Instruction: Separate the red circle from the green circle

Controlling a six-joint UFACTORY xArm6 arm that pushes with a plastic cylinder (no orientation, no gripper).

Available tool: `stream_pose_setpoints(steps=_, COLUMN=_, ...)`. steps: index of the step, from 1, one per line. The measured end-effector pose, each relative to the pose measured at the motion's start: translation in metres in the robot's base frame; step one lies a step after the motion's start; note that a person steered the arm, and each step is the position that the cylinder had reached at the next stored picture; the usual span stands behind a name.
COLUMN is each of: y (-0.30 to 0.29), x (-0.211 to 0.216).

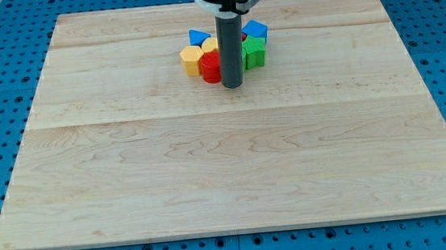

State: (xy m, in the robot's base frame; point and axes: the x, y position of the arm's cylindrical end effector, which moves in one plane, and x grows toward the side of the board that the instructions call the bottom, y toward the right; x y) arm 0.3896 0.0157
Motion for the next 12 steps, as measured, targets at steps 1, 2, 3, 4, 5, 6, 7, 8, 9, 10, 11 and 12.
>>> stream_pose_setpoints(steps=1, y=0.000, x=0.000)
stream_pose_setpoints(steps=2, y=-0.008, x=0.000)
stream_pose_setpoints(steps=3, y=-0.016, x=0.008)
stream_pose_setpoints(steps=4, y=-0.024, x=0.006)
stream_pose_setpoints(steps=5, y=-0.050, x=0.002)
stream_pose_setpoints(steps=6, y=-0.066, x=0.002)
stream_pose_setpoints(steps=7, y=-0.045, x=0.006)
stream_pose_setpoints(steps=8, y=-0.015, x=0.006)
stream_pose_setpoints(steps=9, y=-0.013, x=0.001)
stream_pose_setpoints(steps=10, y=-0.013, x=-0.024)
stream_pose_setpoints(steps=11, y=-0.014, x=-0.038)
stream_pose_setpoints(steps=12, y=-0.028, x=-0.038)
